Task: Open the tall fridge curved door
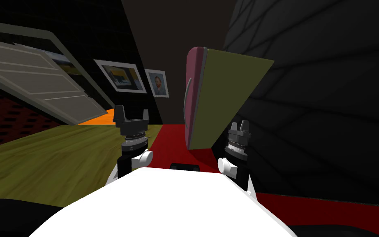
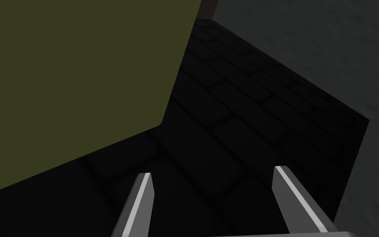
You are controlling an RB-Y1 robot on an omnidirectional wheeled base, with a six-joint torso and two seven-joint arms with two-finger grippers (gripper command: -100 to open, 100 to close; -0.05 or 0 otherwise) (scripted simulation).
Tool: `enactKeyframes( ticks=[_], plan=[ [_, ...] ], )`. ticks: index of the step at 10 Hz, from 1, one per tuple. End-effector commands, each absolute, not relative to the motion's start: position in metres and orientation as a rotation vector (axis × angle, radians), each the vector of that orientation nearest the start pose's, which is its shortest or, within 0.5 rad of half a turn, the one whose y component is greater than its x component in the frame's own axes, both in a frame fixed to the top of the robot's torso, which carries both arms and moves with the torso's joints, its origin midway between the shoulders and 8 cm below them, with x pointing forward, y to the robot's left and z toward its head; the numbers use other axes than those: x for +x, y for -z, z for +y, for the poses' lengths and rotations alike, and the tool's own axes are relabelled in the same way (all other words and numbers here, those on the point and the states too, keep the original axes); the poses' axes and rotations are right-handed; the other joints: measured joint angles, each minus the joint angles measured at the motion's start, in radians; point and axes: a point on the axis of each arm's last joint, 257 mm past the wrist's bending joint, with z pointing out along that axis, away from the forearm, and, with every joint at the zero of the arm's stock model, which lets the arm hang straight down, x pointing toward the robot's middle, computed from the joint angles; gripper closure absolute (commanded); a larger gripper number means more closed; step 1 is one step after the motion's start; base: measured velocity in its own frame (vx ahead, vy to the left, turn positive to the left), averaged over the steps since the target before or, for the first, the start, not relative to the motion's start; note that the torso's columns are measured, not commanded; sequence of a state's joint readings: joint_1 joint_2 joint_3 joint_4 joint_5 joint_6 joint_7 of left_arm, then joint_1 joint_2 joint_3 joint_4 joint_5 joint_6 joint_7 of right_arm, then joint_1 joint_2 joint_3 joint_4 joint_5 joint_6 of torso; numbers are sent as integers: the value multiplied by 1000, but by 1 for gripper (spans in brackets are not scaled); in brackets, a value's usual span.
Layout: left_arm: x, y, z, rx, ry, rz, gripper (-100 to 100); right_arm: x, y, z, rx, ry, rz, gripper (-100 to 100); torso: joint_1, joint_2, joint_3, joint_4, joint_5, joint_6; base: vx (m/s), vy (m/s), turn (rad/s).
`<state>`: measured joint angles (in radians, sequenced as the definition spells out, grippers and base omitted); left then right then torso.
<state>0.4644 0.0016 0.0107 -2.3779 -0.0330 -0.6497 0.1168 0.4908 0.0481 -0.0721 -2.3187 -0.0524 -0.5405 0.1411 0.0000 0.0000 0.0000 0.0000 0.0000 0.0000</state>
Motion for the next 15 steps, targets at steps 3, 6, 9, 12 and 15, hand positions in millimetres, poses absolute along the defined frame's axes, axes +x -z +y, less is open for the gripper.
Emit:
enactKeyframes(
  ticks=[3,6,9,12,15],
  plan=[
    [293,-100,262,-437,1452,419,0,321,-52,-309,596,-1147,512,0,0,175,-351,176,0,0,0,0,0],
    [293,-100,262,-436,1452,419,0,321,-52,-309,596,-1147,512,0,0,396,-792,396,0,0,0,0,0],
    [293,-100,262,-436,1452,419,0,321,-52,-309,596,-1147,511,0,0,618,-1234,617,0,0,0,0,0],
    [293,-100,262,-437,1452,419,0,334,-46,-294,493,-1099,619,-100,2,733,-1471,734,1,0,28,39,-50],
    [293,-100,262,-437,1452,419,0,343,-38,-286,422,-1040,679,-100,2,737,-1477,738,0,0,53,75,-68]
  ],
)
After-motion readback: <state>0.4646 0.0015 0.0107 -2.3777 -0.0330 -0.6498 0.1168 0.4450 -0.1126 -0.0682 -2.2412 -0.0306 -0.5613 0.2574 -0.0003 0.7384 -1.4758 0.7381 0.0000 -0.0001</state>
